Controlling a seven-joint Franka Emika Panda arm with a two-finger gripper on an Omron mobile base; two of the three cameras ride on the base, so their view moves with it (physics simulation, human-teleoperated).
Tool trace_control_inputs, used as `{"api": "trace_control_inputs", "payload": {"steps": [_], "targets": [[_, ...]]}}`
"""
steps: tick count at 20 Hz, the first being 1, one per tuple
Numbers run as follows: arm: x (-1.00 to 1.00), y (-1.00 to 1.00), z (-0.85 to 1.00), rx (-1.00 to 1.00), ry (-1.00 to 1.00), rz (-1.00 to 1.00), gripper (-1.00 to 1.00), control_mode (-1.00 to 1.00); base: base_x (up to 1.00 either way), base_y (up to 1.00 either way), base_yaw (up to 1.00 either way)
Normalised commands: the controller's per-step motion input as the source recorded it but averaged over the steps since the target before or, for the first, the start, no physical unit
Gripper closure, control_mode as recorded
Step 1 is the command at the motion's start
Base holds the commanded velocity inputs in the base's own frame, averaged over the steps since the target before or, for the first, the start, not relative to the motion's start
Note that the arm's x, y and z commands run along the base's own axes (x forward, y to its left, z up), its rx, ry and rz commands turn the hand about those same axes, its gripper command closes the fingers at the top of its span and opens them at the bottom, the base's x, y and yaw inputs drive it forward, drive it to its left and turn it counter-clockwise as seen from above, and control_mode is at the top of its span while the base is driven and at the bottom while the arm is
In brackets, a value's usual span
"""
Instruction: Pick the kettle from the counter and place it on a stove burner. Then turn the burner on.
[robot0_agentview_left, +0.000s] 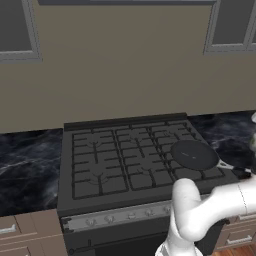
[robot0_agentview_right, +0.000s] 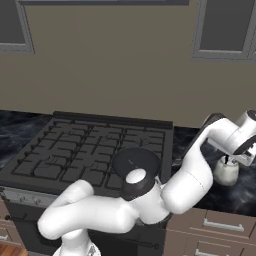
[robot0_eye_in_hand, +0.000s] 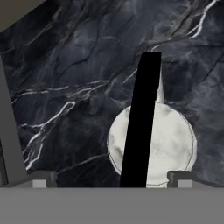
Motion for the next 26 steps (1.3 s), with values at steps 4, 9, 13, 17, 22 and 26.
{"api": "trace_control_inputs", "payload": {"steps": [4,9,13,17,22,26], "targets": [[0.40,-0.49,-0.48,0.00,-0.10,0.01,-1.00,-1.00,0.00,0.00,0.00],[0.30,-0.21,-0.42,0.00,-0.07,0.02,1.00,-1.00,0.00,0.00,0.00],[-0.31,0.05,-0.08,0.00,-0.03,0.12,1.00,-1.00,0.00,0.00,0.00],[-0.80,0.58,0.00,-0.06,-0.04,0.27,1.00,-1.00,0.00,0.00,0.00],[-0.66,0.69,0.39,-0.08,-0.14,0.38,1.00,-1.00,0.00,0.00,0.00],[-0.39,0.98,0.46,-0.11,-0.20,0.34,1.00,-1.00,0.00,0.00,0.00]]}}
